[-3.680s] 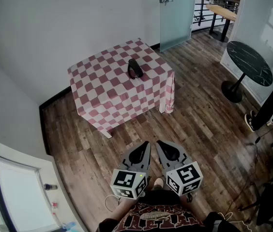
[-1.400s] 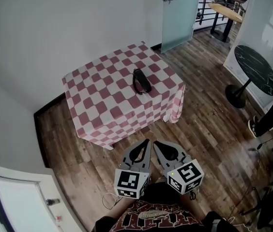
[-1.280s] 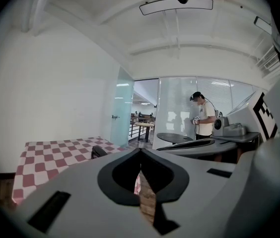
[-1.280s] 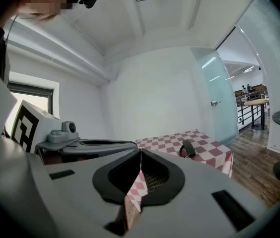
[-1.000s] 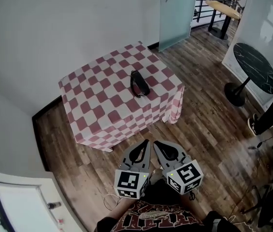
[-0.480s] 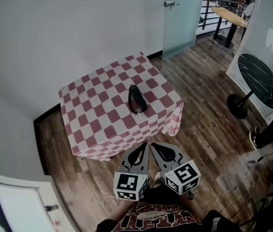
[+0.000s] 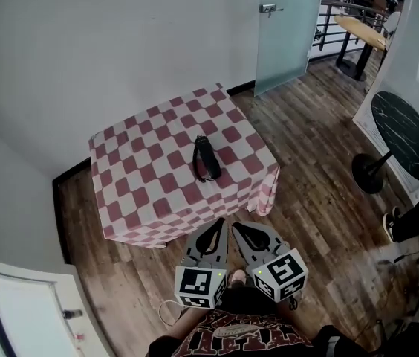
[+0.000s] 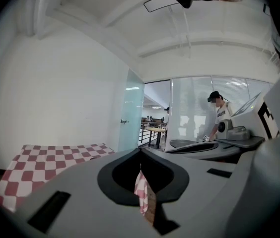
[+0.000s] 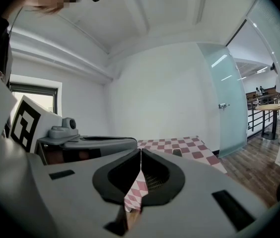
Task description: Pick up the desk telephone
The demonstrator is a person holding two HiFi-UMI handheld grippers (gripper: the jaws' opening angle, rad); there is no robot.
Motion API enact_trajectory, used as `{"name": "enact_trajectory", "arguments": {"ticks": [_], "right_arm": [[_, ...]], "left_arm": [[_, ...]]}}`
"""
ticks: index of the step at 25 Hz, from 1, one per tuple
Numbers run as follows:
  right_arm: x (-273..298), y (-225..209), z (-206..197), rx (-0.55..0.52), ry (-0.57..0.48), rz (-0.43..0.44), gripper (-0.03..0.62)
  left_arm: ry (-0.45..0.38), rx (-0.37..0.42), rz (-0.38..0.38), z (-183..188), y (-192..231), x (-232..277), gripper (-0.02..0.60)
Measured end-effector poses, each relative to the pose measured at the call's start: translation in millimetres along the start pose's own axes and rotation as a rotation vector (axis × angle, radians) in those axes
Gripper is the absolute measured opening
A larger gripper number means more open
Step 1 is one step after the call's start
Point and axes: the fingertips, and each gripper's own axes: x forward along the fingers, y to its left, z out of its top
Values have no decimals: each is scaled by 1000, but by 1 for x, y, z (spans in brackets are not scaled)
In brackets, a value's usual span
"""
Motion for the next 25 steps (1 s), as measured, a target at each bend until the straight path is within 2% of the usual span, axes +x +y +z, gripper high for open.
{"name": "enact_trajectory", "arguments": {"ticks": [13, 17, 25], "right_arm": [[8, -16, -8, 30, 15, 32, 20], [21, -25, -7, 39, 16, 10, 20], [70, -39, 14, 15, 15, -25, 20]], "left_arm": [[36, -8, 34, -13, 2, 18, 8], [39, -32, -3, -11, 10, 30, 8], [49, 3, -62, 2, 51, 63, 8]]}}
